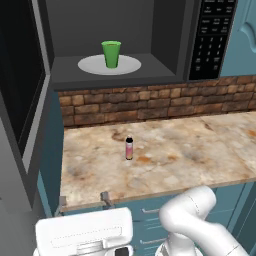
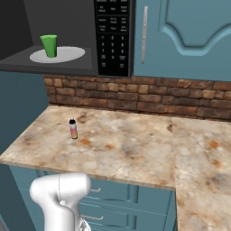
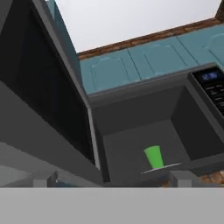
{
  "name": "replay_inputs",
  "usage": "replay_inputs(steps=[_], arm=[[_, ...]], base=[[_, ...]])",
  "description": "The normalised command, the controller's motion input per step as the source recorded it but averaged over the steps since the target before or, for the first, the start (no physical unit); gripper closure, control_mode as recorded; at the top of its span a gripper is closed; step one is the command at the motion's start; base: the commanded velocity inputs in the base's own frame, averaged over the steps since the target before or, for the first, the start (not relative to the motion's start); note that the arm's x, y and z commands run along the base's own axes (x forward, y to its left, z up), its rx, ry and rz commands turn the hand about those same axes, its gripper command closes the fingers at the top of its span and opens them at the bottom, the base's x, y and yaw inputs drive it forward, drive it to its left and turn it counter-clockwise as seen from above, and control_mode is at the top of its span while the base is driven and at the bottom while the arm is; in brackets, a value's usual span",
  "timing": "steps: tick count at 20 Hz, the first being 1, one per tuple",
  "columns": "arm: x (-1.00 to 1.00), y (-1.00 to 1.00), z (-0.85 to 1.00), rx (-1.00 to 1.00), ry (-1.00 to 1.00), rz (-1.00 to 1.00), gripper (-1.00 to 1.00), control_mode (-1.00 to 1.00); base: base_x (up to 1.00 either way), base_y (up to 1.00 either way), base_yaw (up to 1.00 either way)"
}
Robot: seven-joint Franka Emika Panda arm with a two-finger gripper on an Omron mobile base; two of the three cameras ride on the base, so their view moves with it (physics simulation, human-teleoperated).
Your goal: Place the microwavable item in the microwave. Then, close the microwave door and press the start button.
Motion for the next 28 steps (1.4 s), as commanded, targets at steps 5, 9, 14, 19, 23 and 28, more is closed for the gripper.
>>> replay_inputs(steps=[5, 9, 14, 19, 23, 28], arm=[[0.14, 0.32, -0.9, 0.0, -0.2, 0.0, -1.0, -1.0], [0.23, 0.67, -0.29, 0.0, -0.15, 0.0, -1.0, -1.0], [0.32, 0.89, 0.04, 0.0, -0.15, -0.03, -1.0, -1.0], [0.35, 0.71, 0.1, 0.0, -0.16, -0.05, -1.0, -1.0], [-0.01, 0.17, 0.38, 0.0, -0.18, -0.13, -1.0, -1.0], [-0.21, -0.03, 0.71, 0.15, -0.08, -0.18, -1.0, -1.0]], base=[[0.0, 0.0, 0.0], [0.0, 0.0, 0.0], [0.0, 0.0, 0.0], [0.0, 0.0, 0.0], [0.0, 0.0, 0.0], [0.0, 0.0, 0.0]])
